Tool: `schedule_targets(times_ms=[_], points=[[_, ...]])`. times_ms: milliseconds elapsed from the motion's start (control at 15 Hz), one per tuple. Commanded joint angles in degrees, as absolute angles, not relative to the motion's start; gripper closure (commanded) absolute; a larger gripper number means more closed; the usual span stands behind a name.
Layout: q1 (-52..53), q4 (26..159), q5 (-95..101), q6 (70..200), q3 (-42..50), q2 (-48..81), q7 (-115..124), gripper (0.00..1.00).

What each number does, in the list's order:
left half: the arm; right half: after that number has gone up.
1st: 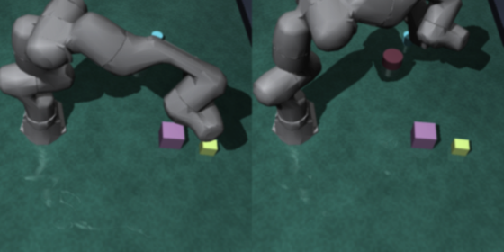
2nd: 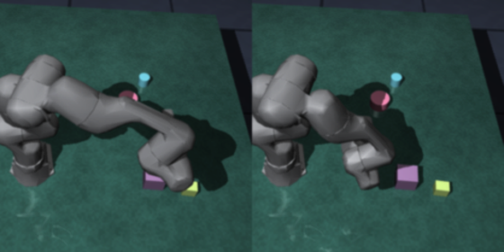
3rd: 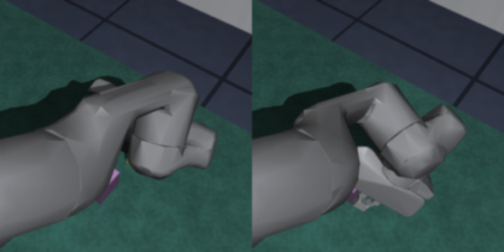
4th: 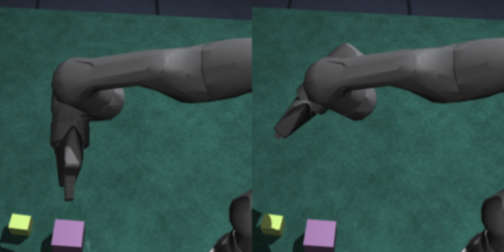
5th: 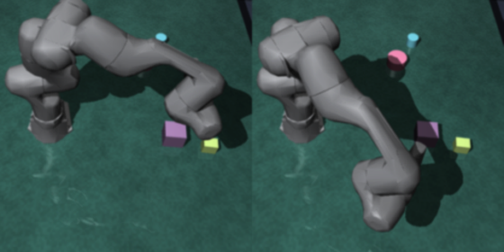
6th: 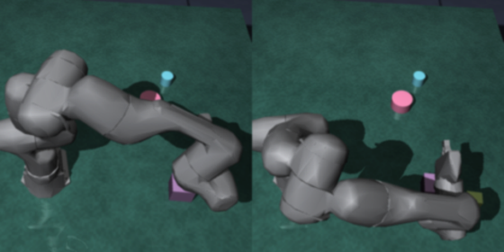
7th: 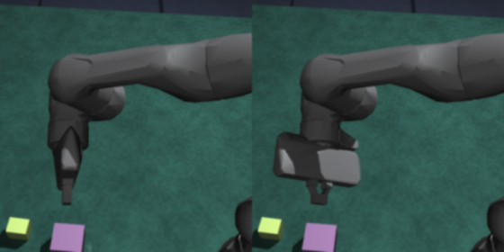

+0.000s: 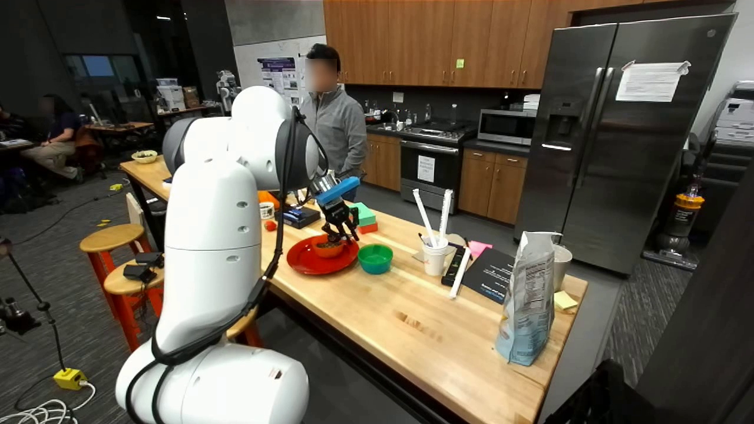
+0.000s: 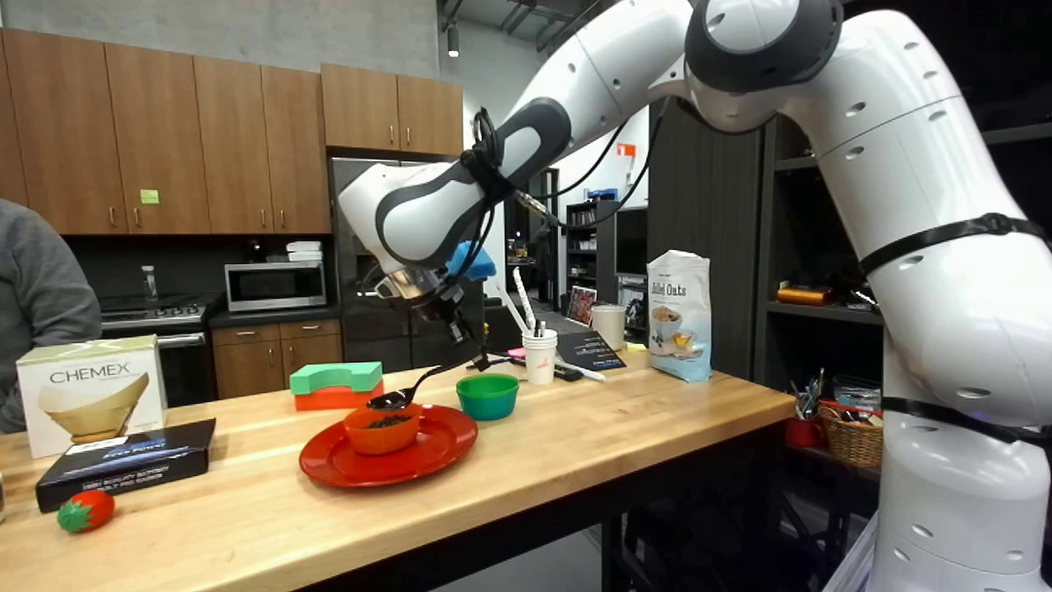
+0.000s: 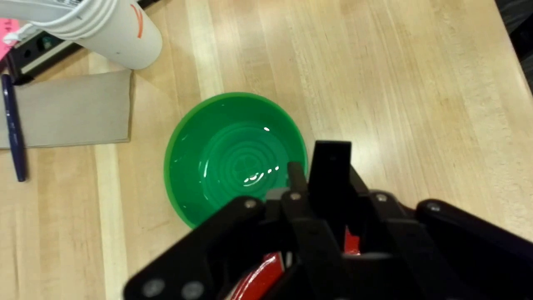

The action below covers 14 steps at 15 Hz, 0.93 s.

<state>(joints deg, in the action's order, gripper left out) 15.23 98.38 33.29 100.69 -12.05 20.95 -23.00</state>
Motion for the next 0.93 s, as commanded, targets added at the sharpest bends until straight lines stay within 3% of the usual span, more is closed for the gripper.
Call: schedule_targets(times_ms=[0,467,867], points=[[16.76,100.08,39.49,100.43,-11.78,19.64,-22.32,0.94],[19.93,101.29,53.55,99.44,-13.03,20.09,-21.22,0.94],[23.80,100.35,65.80,88.62,-13.88,22.58,-18.85,0.94]])
